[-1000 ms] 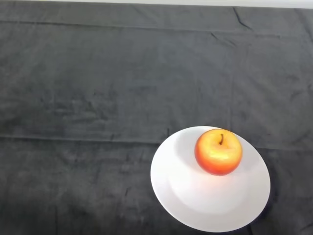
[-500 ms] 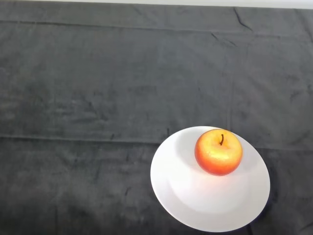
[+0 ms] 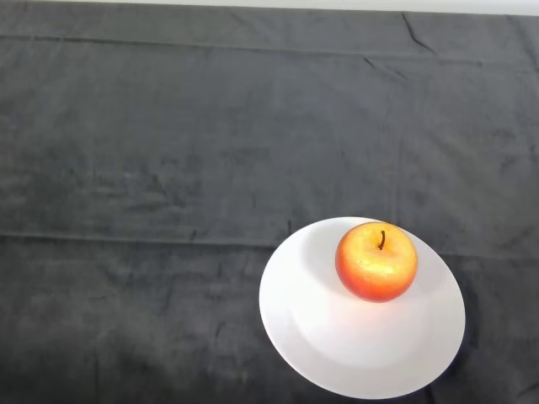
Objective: Move the apple to the plate
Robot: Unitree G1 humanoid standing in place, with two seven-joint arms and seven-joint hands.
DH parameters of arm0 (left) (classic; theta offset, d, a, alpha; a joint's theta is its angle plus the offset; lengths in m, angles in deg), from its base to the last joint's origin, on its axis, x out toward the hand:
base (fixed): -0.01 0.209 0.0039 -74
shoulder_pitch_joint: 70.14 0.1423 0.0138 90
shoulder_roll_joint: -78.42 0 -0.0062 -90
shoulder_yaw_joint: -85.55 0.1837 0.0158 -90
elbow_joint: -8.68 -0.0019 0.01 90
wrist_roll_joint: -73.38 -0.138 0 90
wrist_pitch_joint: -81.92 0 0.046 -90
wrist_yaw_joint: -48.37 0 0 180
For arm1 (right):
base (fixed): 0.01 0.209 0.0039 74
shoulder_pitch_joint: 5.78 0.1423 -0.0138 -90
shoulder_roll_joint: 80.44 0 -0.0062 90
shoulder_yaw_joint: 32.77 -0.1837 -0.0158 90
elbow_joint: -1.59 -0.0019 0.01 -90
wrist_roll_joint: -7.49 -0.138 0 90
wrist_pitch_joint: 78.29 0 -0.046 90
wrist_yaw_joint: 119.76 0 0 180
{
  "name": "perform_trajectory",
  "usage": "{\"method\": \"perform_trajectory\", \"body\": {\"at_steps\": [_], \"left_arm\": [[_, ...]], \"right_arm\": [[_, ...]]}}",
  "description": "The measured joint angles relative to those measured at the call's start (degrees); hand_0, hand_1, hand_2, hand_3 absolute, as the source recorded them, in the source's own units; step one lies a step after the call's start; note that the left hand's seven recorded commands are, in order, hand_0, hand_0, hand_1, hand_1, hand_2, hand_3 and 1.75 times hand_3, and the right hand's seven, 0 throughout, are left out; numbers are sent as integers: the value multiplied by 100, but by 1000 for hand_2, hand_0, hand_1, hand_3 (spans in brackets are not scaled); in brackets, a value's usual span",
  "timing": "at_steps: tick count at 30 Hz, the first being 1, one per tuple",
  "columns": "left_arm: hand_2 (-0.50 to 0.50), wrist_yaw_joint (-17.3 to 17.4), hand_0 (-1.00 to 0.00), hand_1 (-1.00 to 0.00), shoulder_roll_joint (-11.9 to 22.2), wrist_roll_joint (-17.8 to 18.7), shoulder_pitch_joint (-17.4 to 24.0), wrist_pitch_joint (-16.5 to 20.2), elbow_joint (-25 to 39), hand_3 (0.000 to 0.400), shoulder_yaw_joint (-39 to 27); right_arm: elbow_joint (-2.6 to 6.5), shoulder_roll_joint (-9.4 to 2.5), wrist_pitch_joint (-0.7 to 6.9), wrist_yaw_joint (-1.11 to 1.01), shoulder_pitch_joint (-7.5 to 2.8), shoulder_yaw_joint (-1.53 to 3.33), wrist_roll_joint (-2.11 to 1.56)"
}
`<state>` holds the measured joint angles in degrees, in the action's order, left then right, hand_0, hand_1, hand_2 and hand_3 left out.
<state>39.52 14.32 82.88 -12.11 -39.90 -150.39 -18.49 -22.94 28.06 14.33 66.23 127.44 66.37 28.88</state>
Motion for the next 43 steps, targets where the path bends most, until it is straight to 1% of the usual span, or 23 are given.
{"method": "perform_trajectory", "body": {"at_steps": [4, 10, 33, 43], "left_arm": [[0, -1, 0, 0, 0, -30, 0, 0, 0, 0, -6], [0, -5, 0, 0, 0, -187, 0, 0, 0, 0, -11], [0, -5, 0, 0, 0, -208, 0, 0, 0, 0, -60], [0, -12, 0, 0, 0, -277, 0, 32, 3, 0, -62]], "right_arm": [[0, 0, 0, 0, 0, 0, 0], [0, 0, 0, 0, 0, 0, 0], [0, 0, 0, 0, 0, 0, 0], [0, 0, 0, 0, 0, 0, 0]]}}
